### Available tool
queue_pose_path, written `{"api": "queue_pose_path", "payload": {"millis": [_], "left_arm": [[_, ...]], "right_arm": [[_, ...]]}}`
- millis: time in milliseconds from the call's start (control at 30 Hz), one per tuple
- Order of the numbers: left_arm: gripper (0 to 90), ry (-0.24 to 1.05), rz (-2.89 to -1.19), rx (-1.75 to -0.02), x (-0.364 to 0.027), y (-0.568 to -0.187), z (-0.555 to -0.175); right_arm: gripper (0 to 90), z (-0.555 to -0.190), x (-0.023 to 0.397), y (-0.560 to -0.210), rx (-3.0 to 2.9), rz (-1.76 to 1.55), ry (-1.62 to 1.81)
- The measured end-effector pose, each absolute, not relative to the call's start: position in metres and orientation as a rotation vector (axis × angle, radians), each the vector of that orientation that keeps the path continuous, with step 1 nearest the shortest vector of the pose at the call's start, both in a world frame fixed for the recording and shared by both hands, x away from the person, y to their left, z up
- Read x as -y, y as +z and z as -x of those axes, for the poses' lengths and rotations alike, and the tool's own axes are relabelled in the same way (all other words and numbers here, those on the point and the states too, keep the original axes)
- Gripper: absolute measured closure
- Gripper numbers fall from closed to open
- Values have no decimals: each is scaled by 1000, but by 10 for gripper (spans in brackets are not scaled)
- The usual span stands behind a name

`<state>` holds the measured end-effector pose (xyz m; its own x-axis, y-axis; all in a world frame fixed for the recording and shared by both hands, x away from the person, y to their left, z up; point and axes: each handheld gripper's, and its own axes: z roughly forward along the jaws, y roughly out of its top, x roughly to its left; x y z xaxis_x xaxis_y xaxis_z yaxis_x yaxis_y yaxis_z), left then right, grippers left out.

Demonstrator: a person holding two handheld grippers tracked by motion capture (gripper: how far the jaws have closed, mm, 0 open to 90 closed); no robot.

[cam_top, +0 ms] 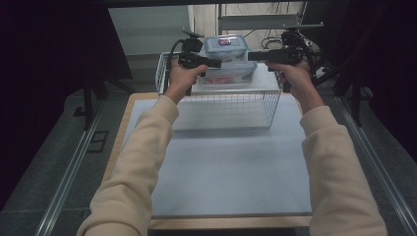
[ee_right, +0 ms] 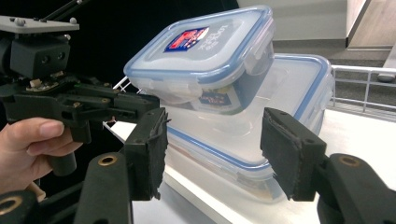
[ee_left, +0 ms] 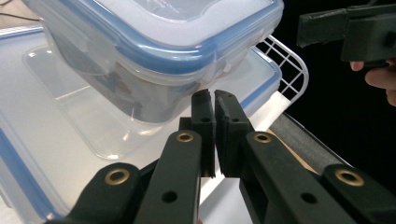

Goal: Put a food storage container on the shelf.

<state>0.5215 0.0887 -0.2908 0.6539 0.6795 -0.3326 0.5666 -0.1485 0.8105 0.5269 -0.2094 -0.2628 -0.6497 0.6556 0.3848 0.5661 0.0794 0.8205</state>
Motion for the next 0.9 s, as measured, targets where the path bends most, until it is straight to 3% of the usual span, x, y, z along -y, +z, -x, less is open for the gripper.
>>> {"api": "queue_pose_path", "payload": {"millis": [433,900], "left_arm": [[863,132,-1811,-1015,-97,-292,-522],[886,111,-1796,-965,-111,-290,-491]], "right_arm": [[409,-523,208,-262,-2254,-1253,1647],[397,-510,210,-268,-2283,-1219,1675]]}}
